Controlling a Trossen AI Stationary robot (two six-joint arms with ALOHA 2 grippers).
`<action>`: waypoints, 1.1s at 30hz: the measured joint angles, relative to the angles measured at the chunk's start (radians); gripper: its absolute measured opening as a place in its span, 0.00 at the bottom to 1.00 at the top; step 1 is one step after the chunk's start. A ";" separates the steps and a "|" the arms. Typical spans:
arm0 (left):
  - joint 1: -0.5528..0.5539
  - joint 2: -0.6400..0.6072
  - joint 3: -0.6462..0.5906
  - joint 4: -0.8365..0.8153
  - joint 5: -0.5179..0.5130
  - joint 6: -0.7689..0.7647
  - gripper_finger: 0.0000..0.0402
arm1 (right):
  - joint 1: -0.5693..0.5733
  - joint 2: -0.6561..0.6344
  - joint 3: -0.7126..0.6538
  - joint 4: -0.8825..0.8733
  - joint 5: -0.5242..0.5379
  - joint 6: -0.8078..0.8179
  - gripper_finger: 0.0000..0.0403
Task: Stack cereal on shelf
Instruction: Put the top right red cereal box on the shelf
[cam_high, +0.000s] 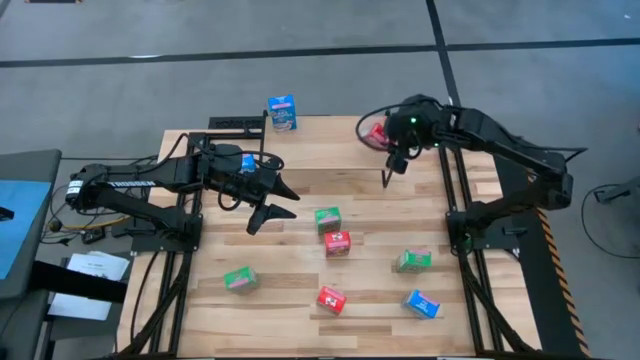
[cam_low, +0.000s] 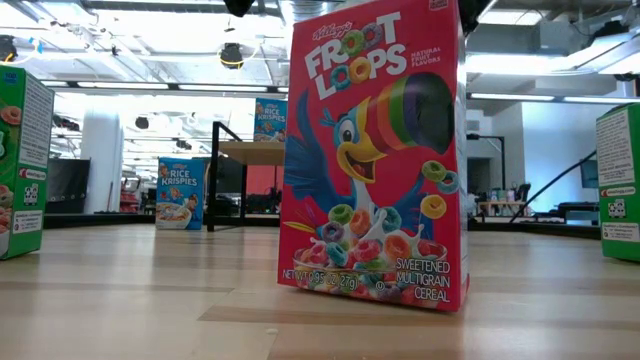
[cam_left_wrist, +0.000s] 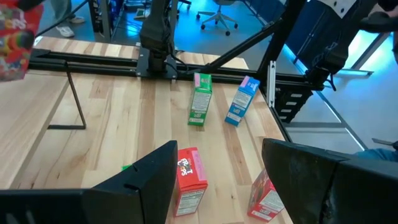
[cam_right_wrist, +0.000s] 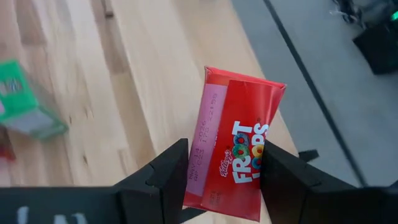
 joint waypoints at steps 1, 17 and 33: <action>0.000 0.000 0.000 0.000 0.000 0.000 0.56 | 0.004 0.006 0.000 -0.003 0.000 -0.027 0.48; 0.000 0.000 0.000 0.000 -0.045 -0.001 0.56 | 0.008 0.026 0.000 0.001 0.004 -0.288 0.48; 0.000 0.000 0.000 0.000 -0.048 0.020 0.56 | -0.159 0.041 0.055 0.069 -0.152 -0.317 0.48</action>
